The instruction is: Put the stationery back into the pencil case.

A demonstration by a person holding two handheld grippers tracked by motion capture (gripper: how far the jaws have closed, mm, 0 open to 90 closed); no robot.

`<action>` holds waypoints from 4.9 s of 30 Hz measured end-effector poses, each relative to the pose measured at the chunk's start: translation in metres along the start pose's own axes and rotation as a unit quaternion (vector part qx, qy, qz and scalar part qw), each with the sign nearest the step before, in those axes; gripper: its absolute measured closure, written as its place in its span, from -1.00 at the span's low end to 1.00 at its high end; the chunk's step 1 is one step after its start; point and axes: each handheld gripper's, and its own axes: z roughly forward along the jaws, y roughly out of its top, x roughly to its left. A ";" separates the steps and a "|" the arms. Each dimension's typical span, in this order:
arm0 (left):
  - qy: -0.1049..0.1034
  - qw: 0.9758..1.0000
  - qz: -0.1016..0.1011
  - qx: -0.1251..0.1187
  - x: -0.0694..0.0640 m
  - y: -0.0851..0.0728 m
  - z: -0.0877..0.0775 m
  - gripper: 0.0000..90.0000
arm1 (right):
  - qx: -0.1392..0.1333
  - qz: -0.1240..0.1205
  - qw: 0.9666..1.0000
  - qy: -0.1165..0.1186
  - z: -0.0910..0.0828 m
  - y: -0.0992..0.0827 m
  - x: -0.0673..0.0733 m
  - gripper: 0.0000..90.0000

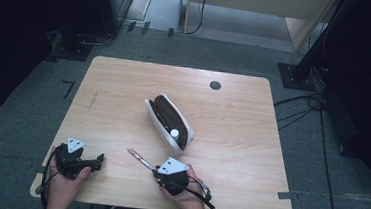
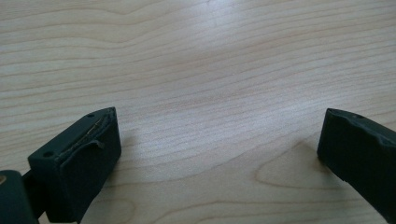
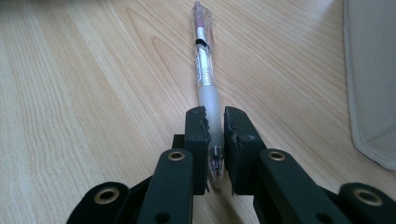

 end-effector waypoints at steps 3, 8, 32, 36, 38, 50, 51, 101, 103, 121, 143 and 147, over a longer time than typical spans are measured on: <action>0.000 1.000 0.000 0.000 0.000 0.000 0.000 -1.00 | -0.001 0.010 1.000 0.001 0.000 0.000 0.000 0.79; 0.000 1.000 0.000 0.000 0.000 0.000 0.000 -1.00 | -0.007 0.018 1.000 0.006 -0.002 -0.001 0.000 0.80; 0.000 1.000 0.000 0.000 0.000 0.000 0.000 -1.00 | -0.048 0.020 0.999 0.000 -0.025 0.013 -0.001 0.80; 0.000 1.000 0.000 0.000 0.000 0.000 0.000 -1.00 | -0.055 0.017 0.998 -0.002 -0.030 0.018 -0.001 0.80; 0.000 1.000 0.000 0.000 0.000 0.000 0.000 -1.00 | -0.059 0.016 0.998 -0.004 -0.033 0.021 -0.002 0.80; 0.000 1.000 0.000 0.000 0.000 0.000 0.000 -1.00 | -0.087 0.008 0.996 -0.010 -0.053 0.041 -0.008 0.80; 0.000 1.000 0.000 0.000 0.000 0.000 0.000 -1.00 | -0.090 0.008 0.996 -0.012 -0.055 0.043 -0.008 0.80; 0.000 1.000 -0.001 -0.001 0.000 0.000 0.000 -1.00 | -0.053 0.025 0.991 -0.120 -0.062 0.093 -0.075 0.79; 0.000 1.000 -0.001 -0.001 0.000 0.000 0.000 -1.00 | -0.051 0.030 0.991 -0.120 -0.061 0.094 -0.075 0.79; 0.000 1.000 0.000 -0.001 0.000 0.000 0.000 -1.00 | -0.034 0.029 0.992 -0.116 -0.044 0.103 -0.077 0.78; 0.000 1.000 -0.001 -0.001 0.000 0.000 0.000 -1.00 | -0.051 0.040 0.992 -0.112 -0.047 0.101 -0.079 0.76; 0.000 1.000 -0.001 -0.001 0.000 0.000 0.000 -1.00 | -0.060 0.046 0.991 -0.109 -0.058 0.099 -0.080 0.74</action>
